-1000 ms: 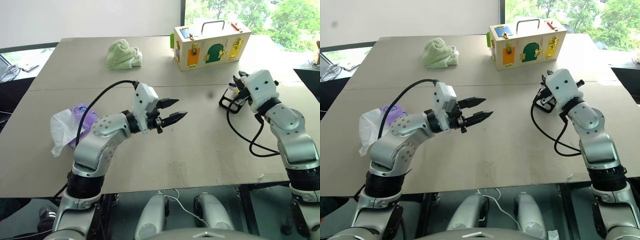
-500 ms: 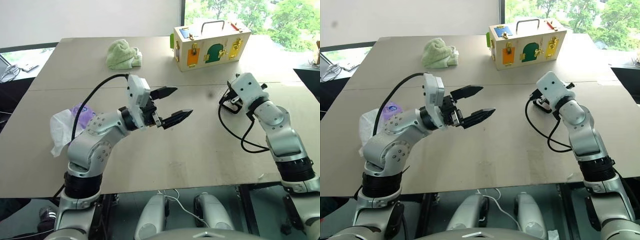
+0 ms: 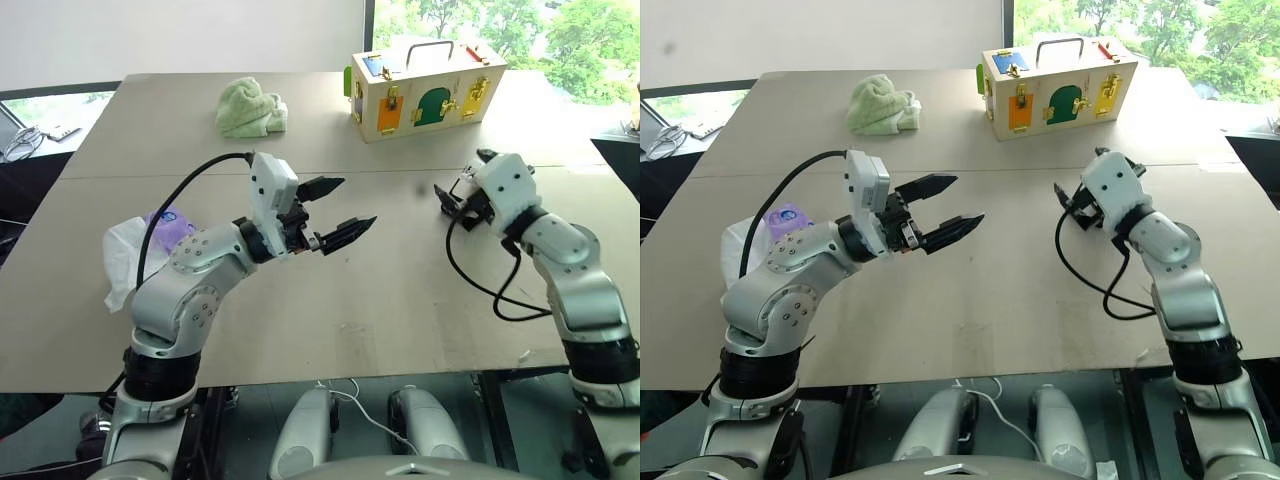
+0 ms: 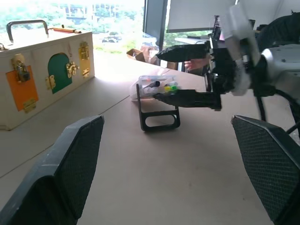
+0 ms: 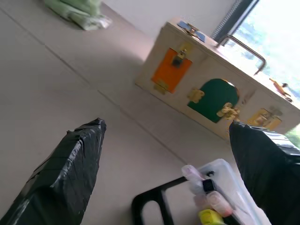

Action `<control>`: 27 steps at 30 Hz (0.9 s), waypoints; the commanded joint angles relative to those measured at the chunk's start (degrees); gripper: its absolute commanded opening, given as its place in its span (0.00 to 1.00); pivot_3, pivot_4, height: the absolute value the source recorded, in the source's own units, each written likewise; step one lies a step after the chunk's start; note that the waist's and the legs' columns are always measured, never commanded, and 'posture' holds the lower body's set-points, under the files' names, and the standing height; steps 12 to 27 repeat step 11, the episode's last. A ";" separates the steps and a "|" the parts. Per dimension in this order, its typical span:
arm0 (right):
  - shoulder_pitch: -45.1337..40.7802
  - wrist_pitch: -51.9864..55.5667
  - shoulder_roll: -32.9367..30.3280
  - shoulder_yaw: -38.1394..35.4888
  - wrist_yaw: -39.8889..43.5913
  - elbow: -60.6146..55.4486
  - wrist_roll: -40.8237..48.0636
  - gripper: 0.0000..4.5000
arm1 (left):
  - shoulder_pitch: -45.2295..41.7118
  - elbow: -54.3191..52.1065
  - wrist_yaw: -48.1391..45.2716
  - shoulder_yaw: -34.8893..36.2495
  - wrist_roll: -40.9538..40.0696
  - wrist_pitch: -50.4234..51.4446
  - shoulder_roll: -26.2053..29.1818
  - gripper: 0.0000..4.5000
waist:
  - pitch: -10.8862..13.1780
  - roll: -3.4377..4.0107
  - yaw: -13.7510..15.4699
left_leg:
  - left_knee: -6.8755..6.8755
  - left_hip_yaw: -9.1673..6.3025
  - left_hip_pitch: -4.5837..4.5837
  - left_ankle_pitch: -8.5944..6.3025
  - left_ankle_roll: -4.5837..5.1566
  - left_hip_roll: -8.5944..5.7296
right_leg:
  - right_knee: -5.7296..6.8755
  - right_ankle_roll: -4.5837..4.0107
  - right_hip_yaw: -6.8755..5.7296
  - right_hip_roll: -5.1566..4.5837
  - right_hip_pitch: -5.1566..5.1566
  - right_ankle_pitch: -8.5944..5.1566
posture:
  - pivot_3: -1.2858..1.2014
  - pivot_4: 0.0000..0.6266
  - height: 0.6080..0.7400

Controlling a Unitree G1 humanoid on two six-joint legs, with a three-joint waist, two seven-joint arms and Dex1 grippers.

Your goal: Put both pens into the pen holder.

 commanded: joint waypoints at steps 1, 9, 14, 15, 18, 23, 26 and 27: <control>9.54 6.36 -5.02 -8.88 7.72 -10.75 11.04 0.99 | 3.97 -4.58 -0.10 3.46 -1.71 0.52 2.61 1.00 | 0.00 0.00 0.15 | 0.00 -0.04 -0.01 -0.02 0.03 -0.01 | -0.02 0.00 -0.01 -0.05 0.02 0.00 | 0.52 0.24 1.00; 25.61 6.27 -10.62 -17.72 13.07 -13.60 16.63 0.99 | 17.65 -10.28 4.59 12.47 -5.05 4.16 5.55 1.00 | 0.00 0.03 -0.21 | -0.05 0.09 0.51 -0.05 0.06 0.10 | -0.04 -0.02 0.01 -0.17 0.45 -0.04 | 0.52 0.24 1.00; 26.02 5.24 -10.83 -17.54 12.86 -12.81 16.20 0.99 | 21.22 -11.37 5.09 14.52 -6.01 4.79 5.95 1.00 | 0.00 0.03 -0.24 | -0.10 0.27 0.72 -0.05 0.07 0.12 | -0.01 0.00 0.07 -0.17 0.54 -0.07 | 0.52 0.24 1.00; 26.02 5.24 -10.83 -17.54 12.86 -12.81 16.20 0.99 | 21.22 -11.37 5.09 14.52 -6.01 4.79 5.95 1.00 | 0.00 0.03 -0.24 | -0.10 0.27 0.72 -0.05 0.07 0.12 | -0.01 0.00 0.07 -0.17 0.54 -0.07 | 0.52 0.24 1.00; 26.02 5.24 -10.83 -17.54 12.86 -12.81 16.20 0.99 | 21.22 -11.37 5.09 14.52 -6.01 4.79 5.95 1.00 | 0.00 0.03 -0.24 | -0.10 0.27 0.72 -0.05 0.07 0.12 | -0.01 0.00 0.07 -0.17 0.54 -0.07 | 0.52 0.24 1.00; 26.02 5.24 -10.83 -17.54 12.86 -12.81 16.20 0.99 | 21.22 -11.37 5.09 14.52 -6.01 4.79 5.95 1.00 | 0.00 0.03 -0.24 | -0.10 0.27 0.72 -0.05 0.07 0.12 | -0.01 0.00 0.07 -0.17 0.54 -0.07 | 0.52 0.24 1.00; 26.02 5.24 -10.83 -17.54 12.86 -12.81 16.20 0.99 | 21.22 -11.37 5.09 14.52 -6.01 4.79 5.95 1.00 | 0.00 0.03 -0.24 | -0.10 0.27 0.72 -0.05 0.07 0.12 | -0.01 0.00 0.07 -0.17 0.54 -0.07 | 0.52 0.24 1.00; 26.02 5.24 -10.83 -17.54 12.86 -12.81 16.20 0.99 | 21.22 -11.37 5.09 14.52 -6.01 4.79 5.95 1.00 | 0.00 0.03 -0.24 | -0.10 0.27 0.72 -0.05 0.07 0.12 | -0.01 0.00 0.07 -0.17 0.54 -0.07 | 0.52 0.24 1.00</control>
